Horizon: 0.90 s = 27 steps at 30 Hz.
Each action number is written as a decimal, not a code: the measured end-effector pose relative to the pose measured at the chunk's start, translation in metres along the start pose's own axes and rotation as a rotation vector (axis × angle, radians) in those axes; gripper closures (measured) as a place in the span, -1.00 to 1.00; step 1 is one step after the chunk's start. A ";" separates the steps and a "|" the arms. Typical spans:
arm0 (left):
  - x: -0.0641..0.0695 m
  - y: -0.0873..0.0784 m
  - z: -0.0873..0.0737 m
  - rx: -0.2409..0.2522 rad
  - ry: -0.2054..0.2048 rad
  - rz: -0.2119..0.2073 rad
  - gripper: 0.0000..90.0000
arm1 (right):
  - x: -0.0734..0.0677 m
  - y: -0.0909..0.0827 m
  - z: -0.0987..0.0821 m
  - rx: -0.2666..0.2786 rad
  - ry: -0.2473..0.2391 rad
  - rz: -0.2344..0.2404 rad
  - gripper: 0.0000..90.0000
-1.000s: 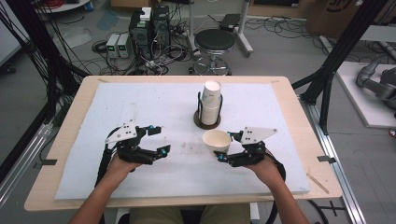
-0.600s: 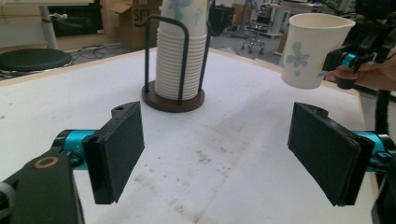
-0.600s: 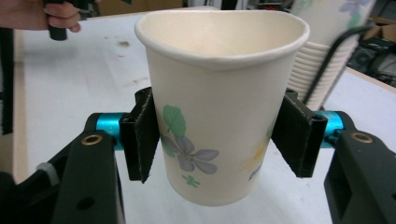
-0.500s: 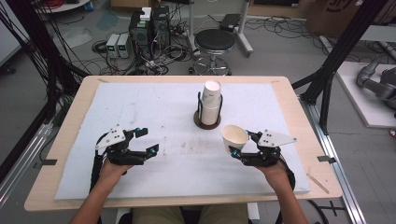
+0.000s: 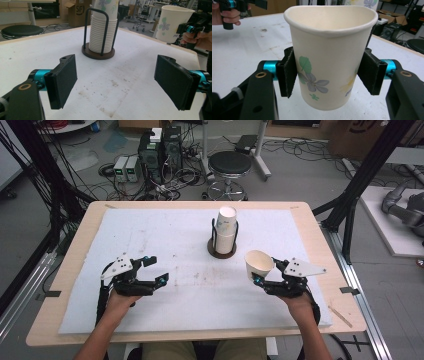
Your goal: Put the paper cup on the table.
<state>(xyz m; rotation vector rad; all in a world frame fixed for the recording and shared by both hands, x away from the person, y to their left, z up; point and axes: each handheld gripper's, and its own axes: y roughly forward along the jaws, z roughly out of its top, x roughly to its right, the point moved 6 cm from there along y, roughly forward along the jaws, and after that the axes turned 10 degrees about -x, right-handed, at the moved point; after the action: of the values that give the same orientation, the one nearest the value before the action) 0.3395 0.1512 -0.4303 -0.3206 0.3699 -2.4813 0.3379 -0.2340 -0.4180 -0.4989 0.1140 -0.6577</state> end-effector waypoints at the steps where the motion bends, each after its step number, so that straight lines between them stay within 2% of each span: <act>1: 0.000 0.000 0.000 0.001 0.001 -0.001 -0.59 | 0.001 -0.001 0.000 0.004 0.000 -0.004 -0.16; 4: -0.001 0.000 -0.001 -0.003 -0.002 0.003 -0.59 | 0.004 -0.003 0.000 0.018 0.010 -0.019 -0.16; 10: -0.003 0.000 -0.001 -0.003 -0.005 0.017 -0.59 | 0.011 -0.003 -0.005 0.015 0.012 -0.056 -0.16; 18: -0.002 -0.001 -0.002 -0.009 -0.005 0.028 -0.59 | 0.025 -0.006 -0.013 0.027 0.058 -0.109 -0.17; 23: -0.003 -0.001 -0.003 -0.018 -0.008 0.035 -0.59 | 0.042 -0.001 -0.018 0.006 0.102 -0.161 -0.17; 27: -0.004 -0.002 -0.004 -0.019 -0.012 0.038 -0.59 | 0.055 0.010 -0.022 -0.043 0.134 -0.204 -0.18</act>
<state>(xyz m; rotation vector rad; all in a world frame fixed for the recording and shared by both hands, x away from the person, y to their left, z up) 0.3403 0.1557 -0.4337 -0.3333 0.3913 -2.4387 0.3815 -0.2699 -0.4388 -0.5113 0.2057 -0.8901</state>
